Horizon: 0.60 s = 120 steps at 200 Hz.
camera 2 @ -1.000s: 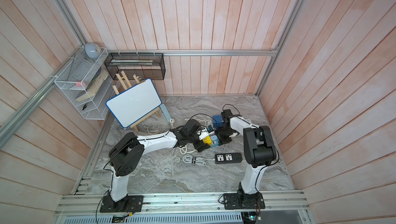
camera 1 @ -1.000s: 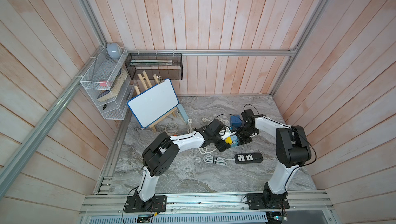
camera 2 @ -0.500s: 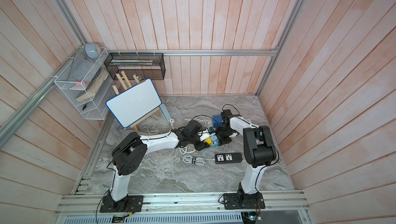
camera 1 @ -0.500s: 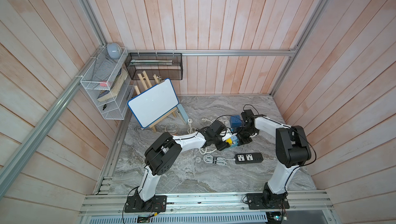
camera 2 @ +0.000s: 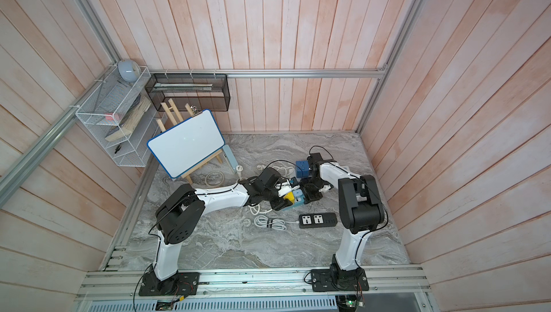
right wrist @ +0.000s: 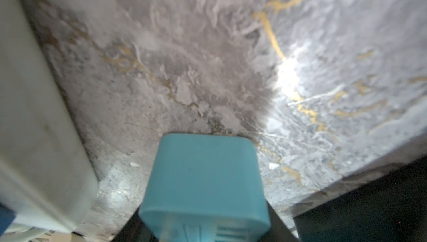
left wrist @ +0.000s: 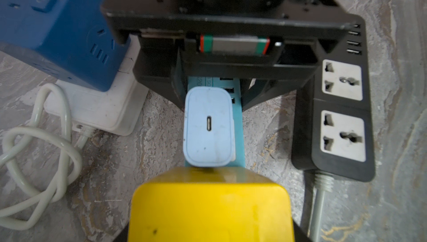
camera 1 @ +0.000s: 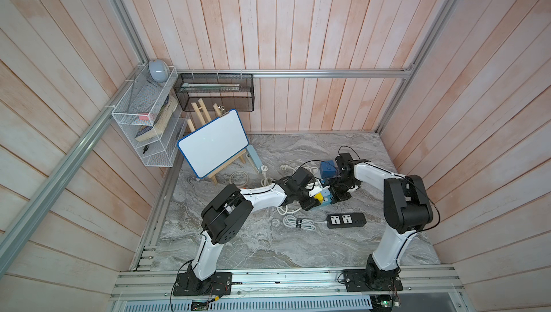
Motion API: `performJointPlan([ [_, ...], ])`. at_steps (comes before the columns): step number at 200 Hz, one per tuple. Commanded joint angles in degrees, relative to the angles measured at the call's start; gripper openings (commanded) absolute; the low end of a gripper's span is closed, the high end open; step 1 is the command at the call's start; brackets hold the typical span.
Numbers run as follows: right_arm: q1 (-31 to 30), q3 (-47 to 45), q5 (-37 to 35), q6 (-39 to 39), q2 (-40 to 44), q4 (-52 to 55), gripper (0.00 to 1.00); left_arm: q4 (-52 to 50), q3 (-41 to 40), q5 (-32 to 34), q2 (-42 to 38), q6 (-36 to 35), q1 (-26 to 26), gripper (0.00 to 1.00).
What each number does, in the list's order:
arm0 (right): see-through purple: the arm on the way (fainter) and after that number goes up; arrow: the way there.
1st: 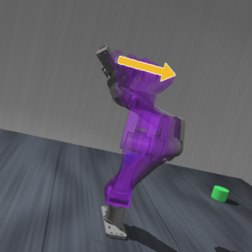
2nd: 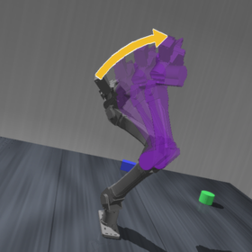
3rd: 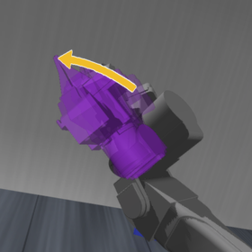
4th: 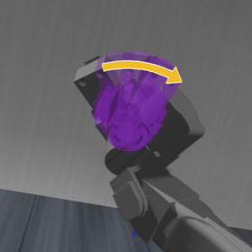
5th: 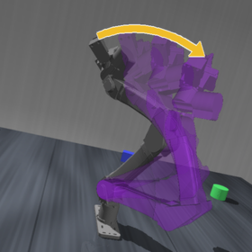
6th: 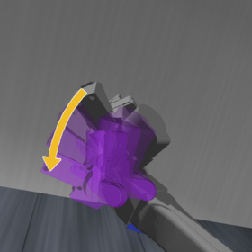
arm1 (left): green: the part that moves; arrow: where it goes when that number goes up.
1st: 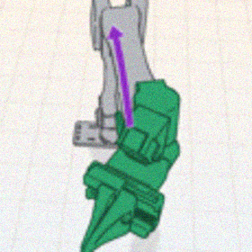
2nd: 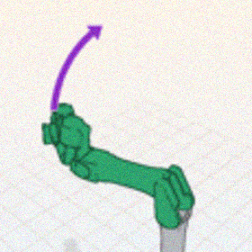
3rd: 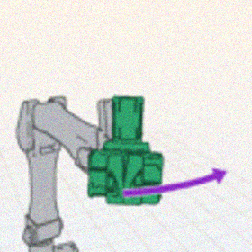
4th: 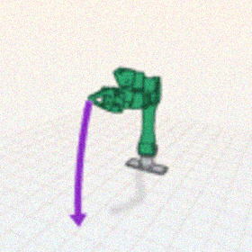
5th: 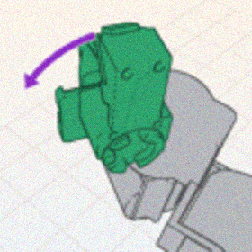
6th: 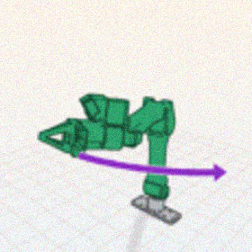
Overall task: Pull the plug off the socket
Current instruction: Remove the plug from the socket.
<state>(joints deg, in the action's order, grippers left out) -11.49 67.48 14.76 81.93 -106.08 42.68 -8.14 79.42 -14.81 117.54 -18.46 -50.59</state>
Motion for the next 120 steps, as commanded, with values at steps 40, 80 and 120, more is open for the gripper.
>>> performJointPlan([
  [40,-0.82,-0.56,-3.7,2.32,-1.55,5.32,0.0,0.38,0.28,-5.7,-3.83,0.62,-0.48,0.0],
  [80,-0.82,-0.42,-5.93,3.32,-1.87,6.59,0.0,-1.68,1.23,-2.8,-3.89,-0.39,-0.73,0.0],
  [120,-0.91,-0.42,-7.07,3.77,-2.37,7.21,0.0,-1.87,1.35,3.89,-4.64,-2.97,-2.13,0.0],
])
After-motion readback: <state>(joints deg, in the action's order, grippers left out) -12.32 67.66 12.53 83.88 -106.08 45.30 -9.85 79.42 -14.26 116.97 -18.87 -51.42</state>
